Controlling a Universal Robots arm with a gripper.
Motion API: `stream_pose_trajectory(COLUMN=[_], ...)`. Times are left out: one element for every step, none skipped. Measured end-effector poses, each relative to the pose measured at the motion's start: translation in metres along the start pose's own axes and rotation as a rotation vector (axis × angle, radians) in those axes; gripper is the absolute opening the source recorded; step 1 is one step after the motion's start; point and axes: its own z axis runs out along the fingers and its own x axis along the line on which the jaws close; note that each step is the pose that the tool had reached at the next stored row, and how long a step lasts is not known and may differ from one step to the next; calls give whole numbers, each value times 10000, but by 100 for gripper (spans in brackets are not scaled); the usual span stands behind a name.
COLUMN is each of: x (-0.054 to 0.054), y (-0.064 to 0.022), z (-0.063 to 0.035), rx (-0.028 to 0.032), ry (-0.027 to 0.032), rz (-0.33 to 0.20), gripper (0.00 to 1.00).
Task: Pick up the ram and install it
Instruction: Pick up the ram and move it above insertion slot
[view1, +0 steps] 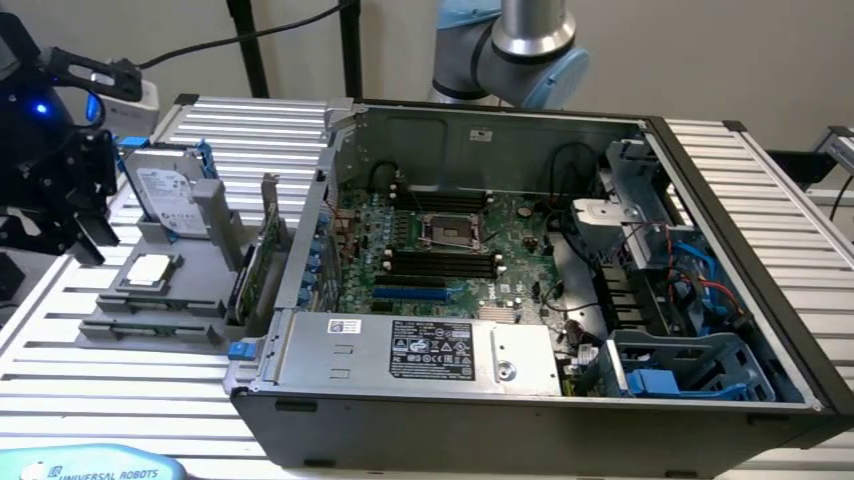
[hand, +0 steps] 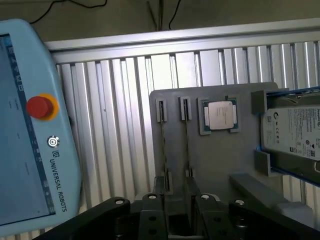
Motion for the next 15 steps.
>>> stream_pose_trajectory(x=[10,18,23,26,26,27,28,29,30,30,31,31,32,32,33], y=[-2,-3,-4,-4,-5,-6,-7,-7,-8,-9,-9,-10,-11,-11,-11], z=[17,36,54,72,90,107,127,145,163,181,199,217,235,255,272], rx=[0,2,1,1,1,1,1,0,0,-1,-1,-1,-2,-2,-3], ry=[0,-2,-2,-2,-2,-2,-1,-1,0,0,0,1,1,1,2], rz=[0,0,1,1,2,0,-9,-20,-34,-50,-66,-82,-97,-112,-126], gripper=[31,31,31,31,31,31,31,31,31,31,31,31,31,31,31])
